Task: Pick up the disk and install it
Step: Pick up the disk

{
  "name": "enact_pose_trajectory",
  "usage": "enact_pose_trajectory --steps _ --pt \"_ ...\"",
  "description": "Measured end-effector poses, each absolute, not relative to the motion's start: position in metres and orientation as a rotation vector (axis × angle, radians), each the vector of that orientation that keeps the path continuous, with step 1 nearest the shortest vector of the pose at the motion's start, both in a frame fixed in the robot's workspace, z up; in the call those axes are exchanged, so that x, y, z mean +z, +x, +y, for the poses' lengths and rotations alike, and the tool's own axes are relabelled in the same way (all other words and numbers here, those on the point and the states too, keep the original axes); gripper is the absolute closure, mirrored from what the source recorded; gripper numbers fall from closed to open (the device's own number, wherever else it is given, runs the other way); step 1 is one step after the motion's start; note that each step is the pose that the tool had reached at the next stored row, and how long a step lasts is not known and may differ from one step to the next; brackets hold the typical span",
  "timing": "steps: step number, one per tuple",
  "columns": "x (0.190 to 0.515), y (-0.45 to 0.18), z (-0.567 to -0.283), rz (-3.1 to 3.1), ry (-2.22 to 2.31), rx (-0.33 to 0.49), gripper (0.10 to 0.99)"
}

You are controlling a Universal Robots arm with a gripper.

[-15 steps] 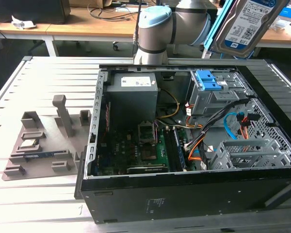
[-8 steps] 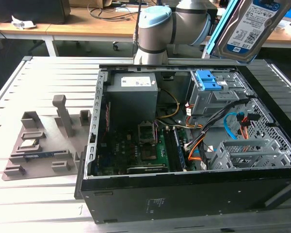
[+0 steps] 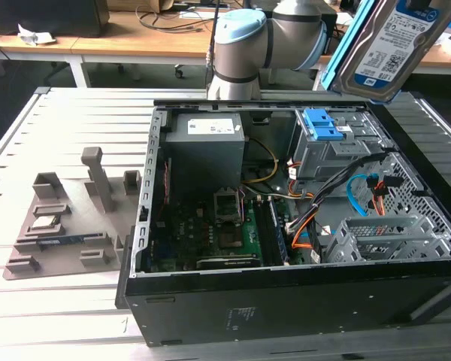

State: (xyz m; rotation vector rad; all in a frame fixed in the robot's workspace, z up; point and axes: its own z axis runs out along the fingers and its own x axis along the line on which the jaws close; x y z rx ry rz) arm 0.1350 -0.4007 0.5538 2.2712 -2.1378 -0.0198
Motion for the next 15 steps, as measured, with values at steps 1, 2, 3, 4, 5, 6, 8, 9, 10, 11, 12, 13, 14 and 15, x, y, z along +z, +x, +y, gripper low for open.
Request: enact_pose_trajectory --steps 1,2,3,4,5,6,8,9,10,11,12,13,14,15 --pt "0.554 0.135 -0.402 -2.138 2.271 -0.02 0.718" --pt "0.553 0.135 -0.404 -2.138 2.271 -0.02 0.718" --pt "0.553 0.135 -0.405 -2.138 2.271 -0.02 0.718" --pt "0.553 0.135 -0.406 -2.138 2.271 -0.02 0.718" --pt "0.553 0.135 -0.406 -2.138 2.271 -0.02 0.718" --pt "0.553 0.135 -0.407 -2.138 2.271 -0.02 0.718" --pt "0.552 0.135 -0.408 -2.138 2.271 -0.02 0.718" --pt "0.552 0.135 -0.409 -2.138 2.271 -0.02 0.718" --pt "0.552 0.135 -0.409 -2.138 2.271 -0.02 0.718" --pt "0.552 0.135 -0.41 -2.138 2.271 -0.02 0.718" --pt "0.552 0.135 -0.41 -2.138 2.271 -0.02 0.718" --pt "0.551 0.135 -0.411 -2.138 2.271 -0.02 0.718" --pt "0.551 0.135 -0.412 -2.138 2.271 -0.02 0.718" --pt "0.551 0.135 -0.413 -2.138 2.271 -0.02 0.718"
